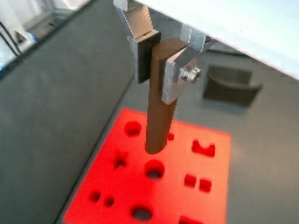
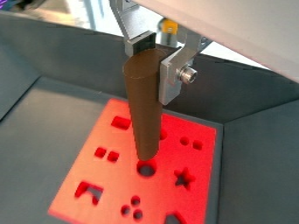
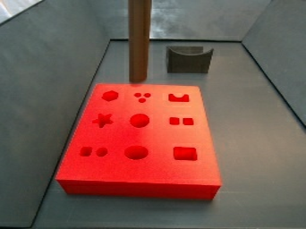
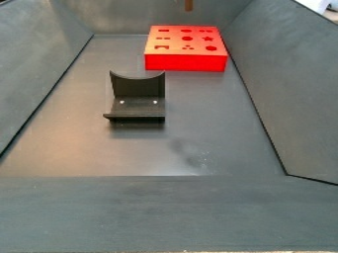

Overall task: Pick up the oval object. Move up. Place the oval object on the fixture. Regrasp the oval object. Move to above the board. Insert the oval object.
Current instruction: Insert the oval object.

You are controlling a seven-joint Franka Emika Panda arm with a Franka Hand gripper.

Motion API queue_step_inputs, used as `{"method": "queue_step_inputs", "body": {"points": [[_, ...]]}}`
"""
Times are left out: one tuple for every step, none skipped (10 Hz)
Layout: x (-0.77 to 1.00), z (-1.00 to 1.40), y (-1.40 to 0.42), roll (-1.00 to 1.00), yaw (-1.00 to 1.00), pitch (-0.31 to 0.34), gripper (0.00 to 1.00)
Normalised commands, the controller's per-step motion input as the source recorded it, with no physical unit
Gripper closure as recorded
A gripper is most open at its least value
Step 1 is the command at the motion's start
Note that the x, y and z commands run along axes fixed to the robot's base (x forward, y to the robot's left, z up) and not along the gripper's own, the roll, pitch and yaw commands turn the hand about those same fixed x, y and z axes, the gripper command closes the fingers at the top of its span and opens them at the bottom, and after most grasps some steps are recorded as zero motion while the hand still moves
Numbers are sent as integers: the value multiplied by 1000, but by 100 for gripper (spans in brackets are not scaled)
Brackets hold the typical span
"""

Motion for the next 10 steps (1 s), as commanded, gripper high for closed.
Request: {"method": "queue_step_inputs", "body": {"points": [[-31,-543,-654,0,-560,-83,100],[-54,-591,-451,0,-737,-114,100],[-49,-591,-417,0,-760,-107,100],[-37,-577,-423,0,-751,-99,100],[0,-420,-420,0,-743,-47,100],[180,-140,-460,0,-406,84,100],[0,0,0,0,0,26,100],[-6,-60,-26,1,0,0,100],[289,-211,-149,4,-617,36,100],[111,-211,-109,0,-803,9,100]]}}
